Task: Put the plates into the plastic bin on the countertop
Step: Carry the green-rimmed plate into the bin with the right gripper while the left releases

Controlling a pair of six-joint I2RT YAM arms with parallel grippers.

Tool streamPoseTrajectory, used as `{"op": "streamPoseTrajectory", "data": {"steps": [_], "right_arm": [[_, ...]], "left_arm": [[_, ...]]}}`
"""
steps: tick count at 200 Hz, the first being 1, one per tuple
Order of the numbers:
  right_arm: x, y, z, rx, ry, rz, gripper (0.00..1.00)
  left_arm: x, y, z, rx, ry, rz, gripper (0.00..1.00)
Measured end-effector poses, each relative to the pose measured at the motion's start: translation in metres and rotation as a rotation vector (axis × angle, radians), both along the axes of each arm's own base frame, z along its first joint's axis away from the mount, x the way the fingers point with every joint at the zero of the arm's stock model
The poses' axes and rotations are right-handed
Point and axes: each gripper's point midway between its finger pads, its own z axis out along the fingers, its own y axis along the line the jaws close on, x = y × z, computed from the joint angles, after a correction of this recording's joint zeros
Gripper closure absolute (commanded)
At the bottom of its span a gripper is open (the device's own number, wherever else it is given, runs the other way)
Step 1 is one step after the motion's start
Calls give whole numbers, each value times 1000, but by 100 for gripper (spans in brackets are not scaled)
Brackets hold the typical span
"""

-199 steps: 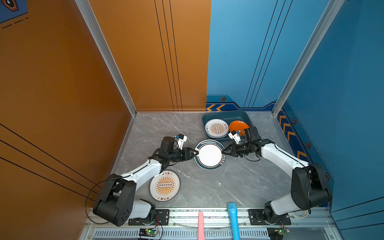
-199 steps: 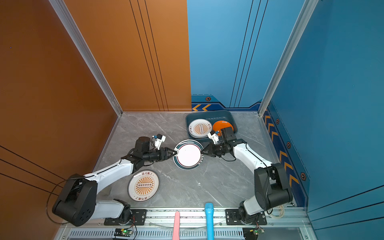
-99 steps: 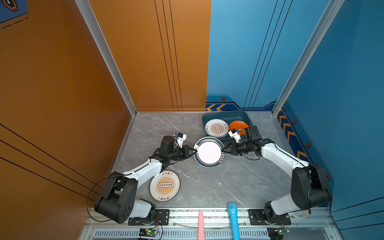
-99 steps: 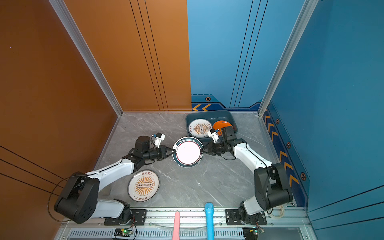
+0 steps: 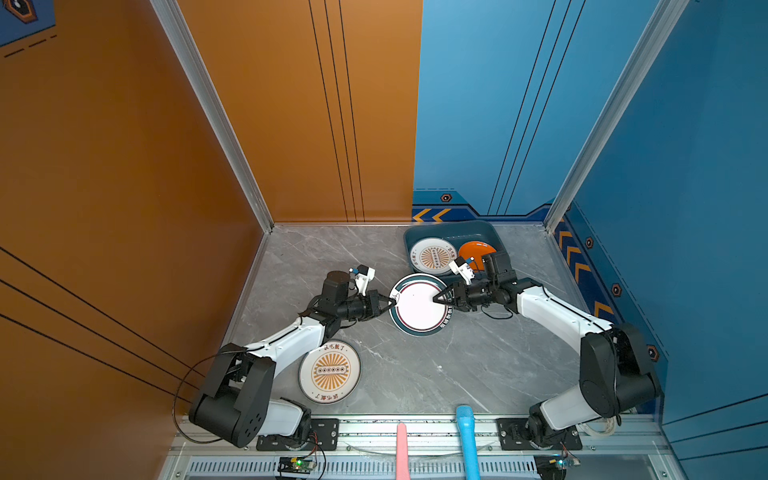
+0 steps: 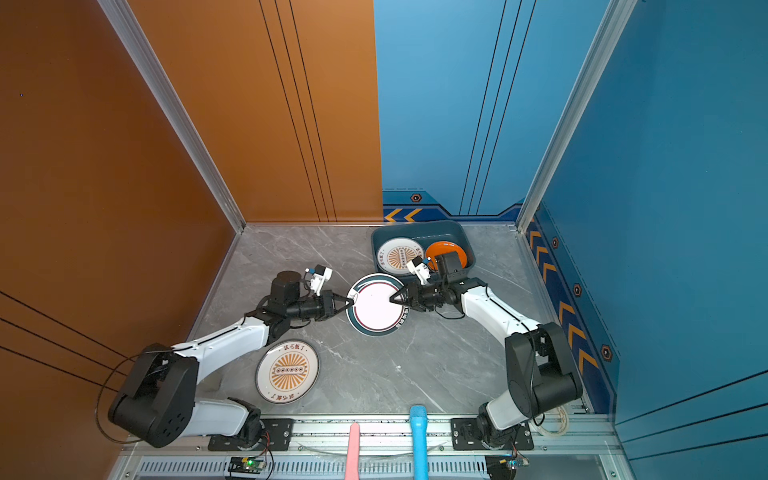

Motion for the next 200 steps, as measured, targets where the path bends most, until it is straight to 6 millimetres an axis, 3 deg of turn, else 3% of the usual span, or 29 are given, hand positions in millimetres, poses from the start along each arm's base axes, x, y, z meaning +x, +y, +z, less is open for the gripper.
{"op": "streamPoseTrajectory", "data": {"steps": [72,89,126,147,180,200], "right_arm": [[2,16,7,65,-15,36,91],[3,16,9,71,-17,36,96],[7,16,9,55,-5,18,100],[27,11,18,38,-20,-26,100],[78,-13,35,-7,-46,-156,100],[116,-33,38,-50,-53,-257,100]], "left_arm": [[2,-2,7,-19,-9,-9,97],[3,-1,6,-20,-6,-6,86],[-2,-4,4,1,-13,-25,52],[-7,-1,3,39,-19,-28,39],[-12,9,14,95,-63,-4,0],[-13,14,21,126,-88,11,2]]}}
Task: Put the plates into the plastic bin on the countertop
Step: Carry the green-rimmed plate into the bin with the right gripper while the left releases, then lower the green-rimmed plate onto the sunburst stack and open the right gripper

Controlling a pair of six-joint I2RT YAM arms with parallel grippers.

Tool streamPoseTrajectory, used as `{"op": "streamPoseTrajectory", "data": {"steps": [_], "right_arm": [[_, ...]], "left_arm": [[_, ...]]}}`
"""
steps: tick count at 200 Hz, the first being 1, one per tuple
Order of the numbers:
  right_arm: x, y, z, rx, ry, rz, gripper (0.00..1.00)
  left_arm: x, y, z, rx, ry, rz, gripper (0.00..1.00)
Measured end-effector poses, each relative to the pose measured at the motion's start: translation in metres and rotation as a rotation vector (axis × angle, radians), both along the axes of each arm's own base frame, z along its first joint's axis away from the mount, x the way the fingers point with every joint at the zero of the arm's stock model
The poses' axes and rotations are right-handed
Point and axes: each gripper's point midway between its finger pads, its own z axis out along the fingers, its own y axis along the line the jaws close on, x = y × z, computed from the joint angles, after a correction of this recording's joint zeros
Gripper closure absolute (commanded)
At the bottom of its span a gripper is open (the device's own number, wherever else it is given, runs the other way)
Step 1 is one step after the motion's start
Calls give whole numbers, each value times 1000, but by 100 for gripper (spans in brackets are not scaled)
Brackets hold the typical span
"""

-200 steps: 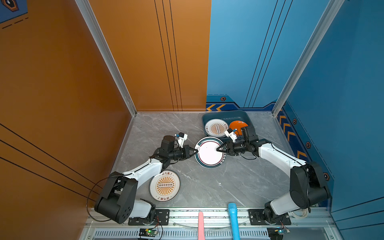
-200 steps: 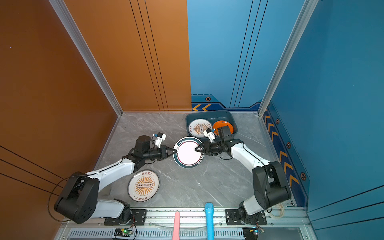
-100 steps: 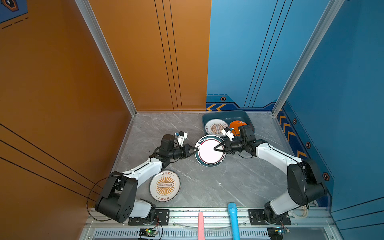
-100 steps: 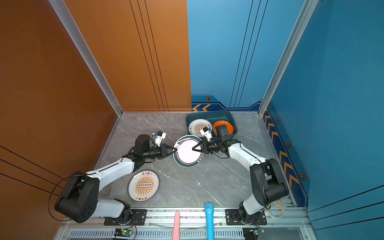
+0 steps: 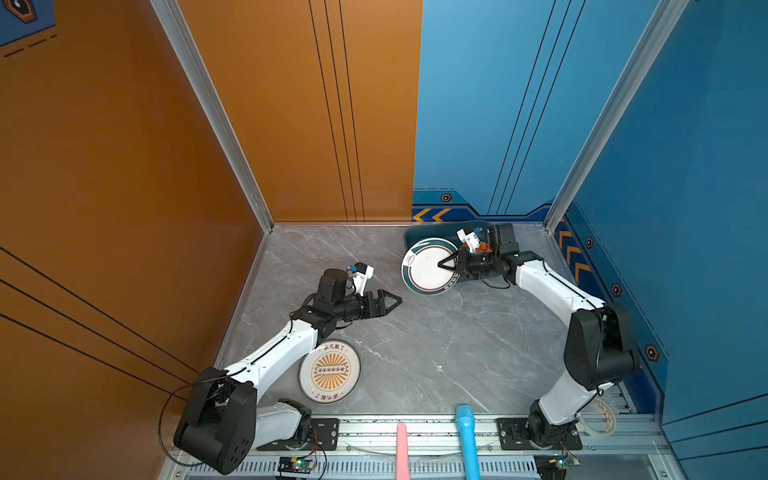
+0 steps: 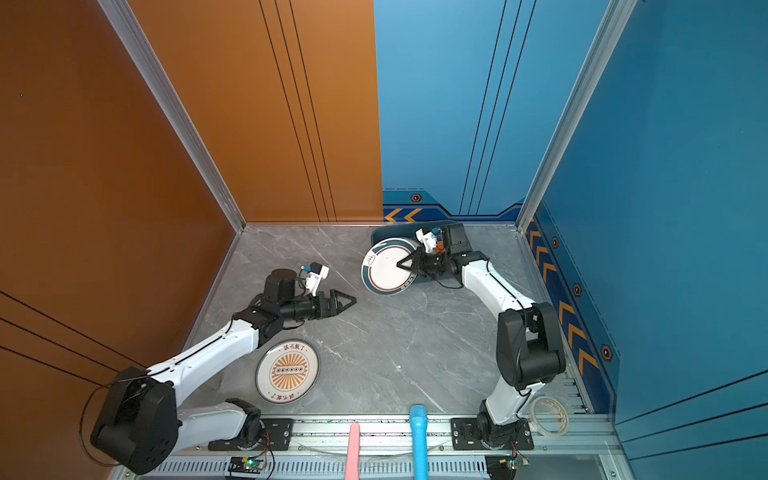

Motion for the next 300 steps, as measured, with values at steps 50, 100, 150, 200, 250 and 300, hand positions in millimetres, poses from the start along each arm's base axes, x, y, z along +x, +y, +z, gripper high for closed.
{"op": "streamPoseTrajectory", "data": {"steps": [50,100,150,200,250,300], "right_arm": [[81,-35,-33,-94,79,-181,100],[113,-39,-81,-141,185,-238,100],[126,-41,-105,-153,241,-277,100],[133,-41,-104,-157,247,-286,98],[140,-40,-101,-196,250,-280,84],[132,-45,-109,-283,273,-285,71]], "left_arm": [[-2,16,-1,54,-2,43,2],[2,33,1,64,-8,89,2],[2,41,0,67,-7,102,2],[4,45,1,63,-8,107,2],[2,44,1,56,-5,99,2],[2,45,0,55,-1,100,2]]}}
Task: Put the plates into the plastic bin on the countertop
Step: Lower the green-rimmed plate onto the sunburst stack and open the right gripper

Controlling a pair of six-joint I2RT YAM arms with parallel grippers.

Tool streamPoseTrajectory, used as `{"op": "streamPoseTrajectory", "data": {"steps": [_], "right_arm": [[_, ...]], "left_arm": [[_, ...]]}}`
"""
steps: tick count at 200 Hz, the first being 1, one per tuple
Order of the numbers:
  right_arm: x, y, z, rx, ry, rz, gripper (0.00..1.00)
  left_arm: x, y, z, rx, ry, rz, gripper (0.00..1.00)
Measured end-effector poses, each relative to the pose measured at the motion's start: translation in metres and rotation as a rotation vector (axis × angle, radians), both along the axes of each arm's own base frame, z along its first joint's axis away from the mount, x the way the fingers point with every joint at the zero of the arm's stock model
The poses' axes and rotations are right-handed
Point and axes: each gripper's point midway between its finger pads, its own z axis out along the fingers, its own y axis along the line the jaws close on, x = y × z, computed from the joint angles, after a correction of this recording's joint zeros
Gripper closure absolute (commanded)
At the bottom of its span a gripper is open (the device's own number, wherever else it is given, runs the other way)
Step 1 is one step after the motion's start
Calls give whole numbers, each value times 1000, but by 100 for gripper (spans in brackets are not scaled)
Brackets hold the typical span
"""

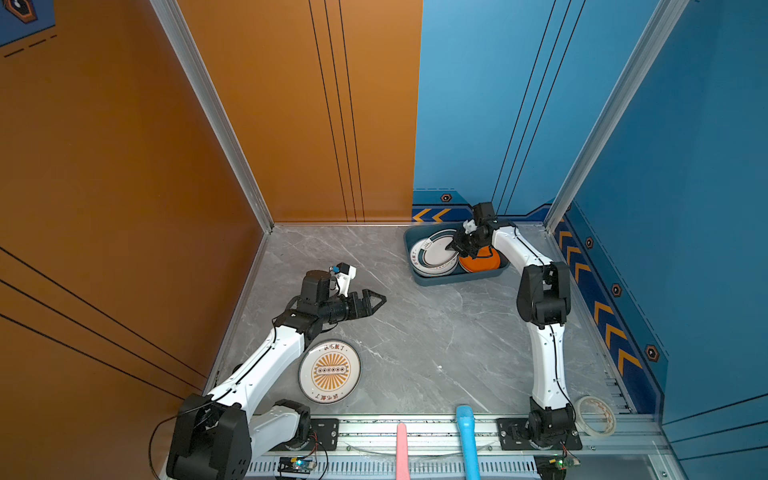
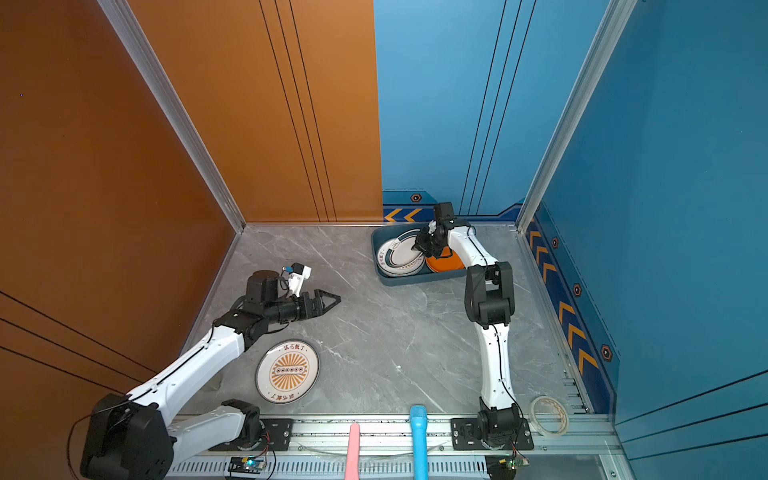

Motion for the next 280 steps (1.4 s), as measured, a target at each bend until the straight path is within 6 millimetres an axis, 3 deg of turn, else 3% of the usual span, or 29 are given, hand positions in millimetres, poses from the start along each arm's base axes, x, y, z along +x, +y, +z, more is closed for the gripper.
{"op": "streamPoseTrajectory", "data": {"steps": [55,132,248,280], "right_arm": [[-12,-6,-19,-71,56,10,60],[-16,-6,-18,-170,37,52,53],[-23,-34,-8,-359,30,90,53],[-27,-31,18,-350,-15,111,53]], "left_arm": [[0,0,0,0,0,1,2],[0,0,0,-2,1,-1,2],[0,5,-3,5,11,10,2],[0,12,-4,15,36,30,2]]}}
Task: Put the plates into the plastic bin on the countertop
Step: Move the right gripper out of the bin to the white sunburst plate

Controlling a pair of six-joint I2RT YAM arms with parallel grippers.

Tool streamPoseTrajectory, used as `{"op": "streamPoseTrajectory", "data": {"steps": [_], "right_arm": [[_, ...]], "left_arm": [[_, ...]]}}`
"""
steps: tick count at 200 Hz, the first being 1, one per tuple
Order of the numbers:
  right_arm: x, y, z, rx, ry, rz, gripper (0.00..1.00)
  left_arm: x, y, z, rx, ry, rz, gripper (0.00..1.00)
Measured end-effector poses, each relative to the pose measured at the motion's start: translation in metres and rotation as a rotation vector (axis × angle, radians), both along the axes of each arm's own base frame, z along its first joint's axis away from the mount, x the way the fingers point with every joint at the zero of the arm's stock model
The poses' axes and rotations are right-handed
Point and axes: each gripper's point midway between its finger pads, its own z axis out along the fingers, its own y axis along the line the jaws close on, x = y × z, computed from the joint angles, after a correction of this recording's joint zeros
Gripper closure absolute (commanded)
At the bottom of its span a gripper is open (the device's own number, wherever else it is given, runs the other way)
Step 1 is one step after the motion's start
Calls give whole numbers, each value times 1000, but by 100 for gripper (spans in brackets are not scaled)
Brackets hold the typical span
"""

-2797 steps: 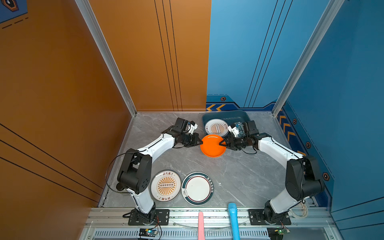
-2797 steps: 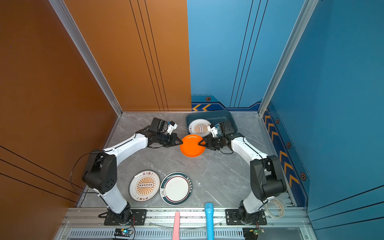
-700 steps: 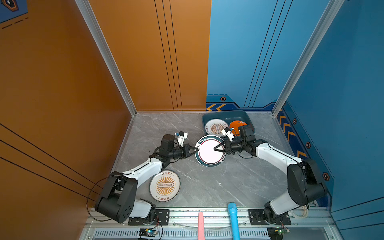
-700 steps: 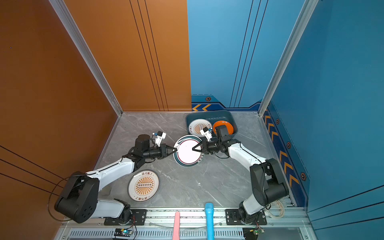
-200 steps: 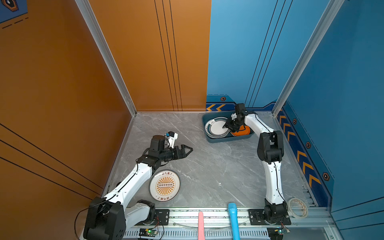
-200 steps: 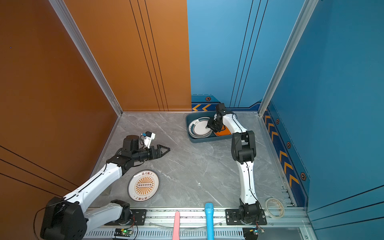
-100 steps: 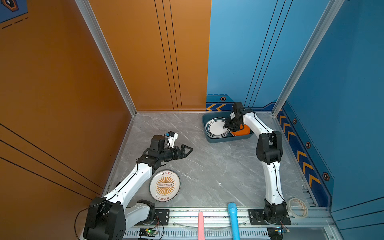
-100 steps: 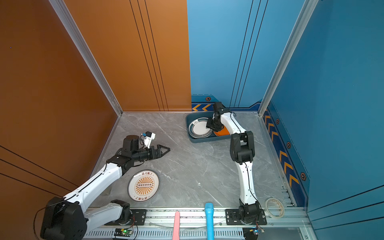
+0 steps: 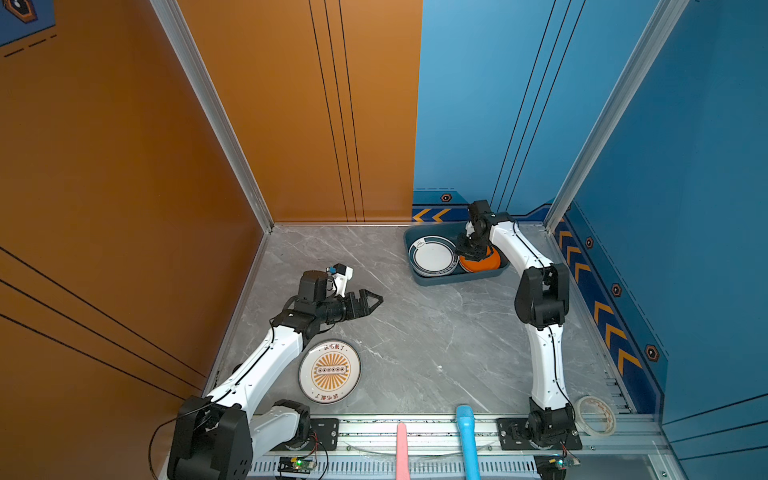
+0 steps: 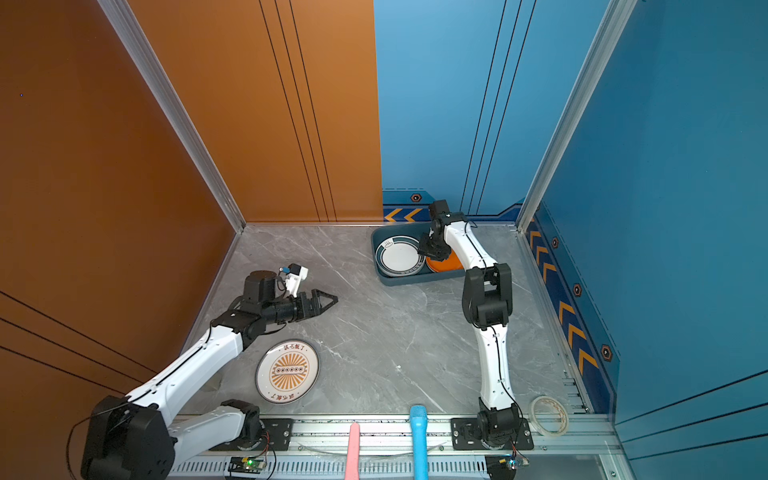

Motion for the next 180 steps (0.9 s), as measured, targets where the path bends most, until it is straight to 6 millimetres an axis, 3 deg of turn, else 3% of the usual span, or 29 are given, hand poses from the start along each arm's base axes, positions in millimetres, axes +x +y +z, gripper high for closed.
{"op": "streamPoseTrajectory", "data": {"steps": [30,54,74,95,142,180], "right_arm": [[-23,21,61,65,-94,73,52],[-59,66,115,188,-186,195,52],[-92,106,135,282,-208,307,52],[-127,144,122,351,-155,415,52],[-206,209,48,435,41,550,52],[-247,255,32,485,67,647,53]], "left_arm": [[11,21,9,14,-1,66,2],[24,46,20,13,-9,145,2],[31,67,30,16,-15,203,2],[36,86,40,16,-19,249,2],[34,113,53,10,-29,303,2],[28,113,52,2,-15,289,2]]}}
